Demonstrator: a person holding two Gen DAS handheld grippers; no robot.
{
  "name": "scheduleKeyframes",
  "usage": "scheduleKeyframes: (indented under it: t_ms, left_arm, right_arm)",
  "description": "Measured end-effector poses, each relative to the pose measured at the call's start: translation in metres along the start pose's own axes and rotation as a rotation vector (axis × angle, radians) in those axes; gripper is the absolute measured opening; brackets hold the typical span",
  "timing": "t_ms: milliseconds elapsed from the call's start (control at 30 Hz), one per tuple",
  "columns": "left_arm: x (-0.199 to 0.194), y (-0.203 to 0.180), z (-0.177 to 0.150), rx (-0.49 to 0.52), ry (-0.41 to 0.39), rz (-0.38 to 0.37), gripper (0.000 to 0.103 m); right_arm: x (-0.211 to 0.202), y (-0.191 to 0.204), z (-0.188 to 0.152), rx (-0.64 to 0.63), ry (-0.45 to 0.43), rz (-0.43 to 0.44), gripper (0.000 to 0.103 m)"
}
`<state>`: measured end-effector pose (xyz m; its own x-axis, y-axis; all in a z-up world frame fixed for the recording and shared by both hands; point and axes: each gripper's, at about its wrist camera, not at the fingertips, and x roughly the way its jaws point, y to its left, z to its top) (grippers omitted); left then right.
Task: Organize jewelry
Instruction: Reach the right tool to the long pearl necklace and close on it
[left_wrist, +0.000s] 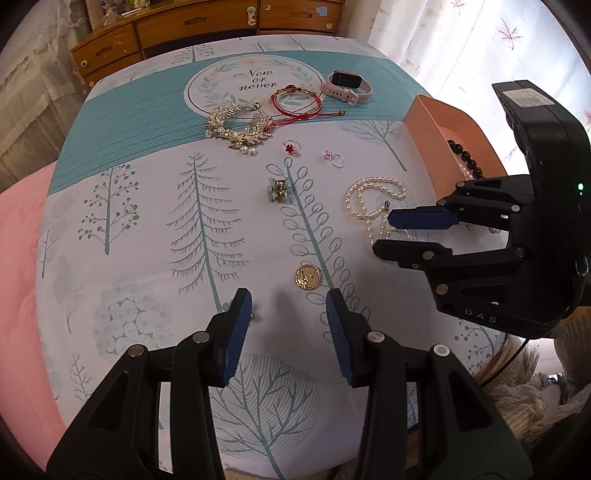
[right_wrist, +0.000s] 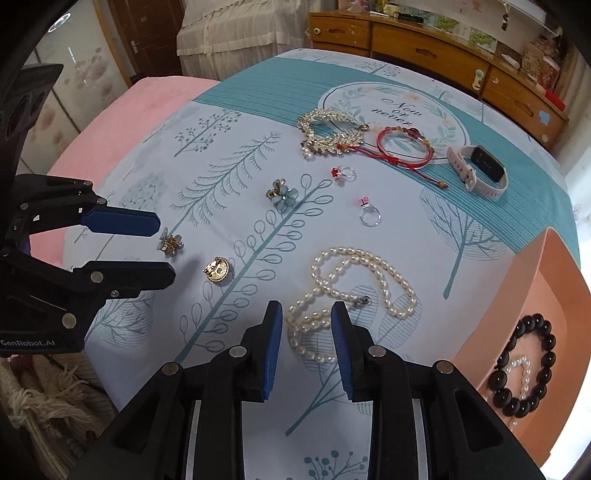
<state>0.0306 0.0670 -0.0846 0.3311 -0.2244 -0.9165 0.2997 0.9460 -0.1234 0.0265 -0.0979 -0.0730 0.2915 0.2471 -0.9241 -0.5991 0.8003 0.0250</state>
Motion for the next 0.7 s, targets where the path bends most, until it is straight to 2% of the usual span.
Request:
scheduleKeyframes:
  t_ms: [300,400,700]
  left_arm:
    - [0.004,0.004,0.001,-0.011,0.012,-0.004,0.039]
    - [0.006,0.003,0.001,-0.009,0.016,-0.006,0.039]
    - [0.007,0.001,0.001,0.001,0.02,-0.007,0.039]
  right_arm:
    - [0.004,0.0,-0.002,-0.024,0.04,0.074,0.028]
    - [0.004,0.007,-0.004,-0.063,0.061,0.058,0.028]
    - [0.006,0.002,0.001,-0.061,0.037,0.021,0.028]
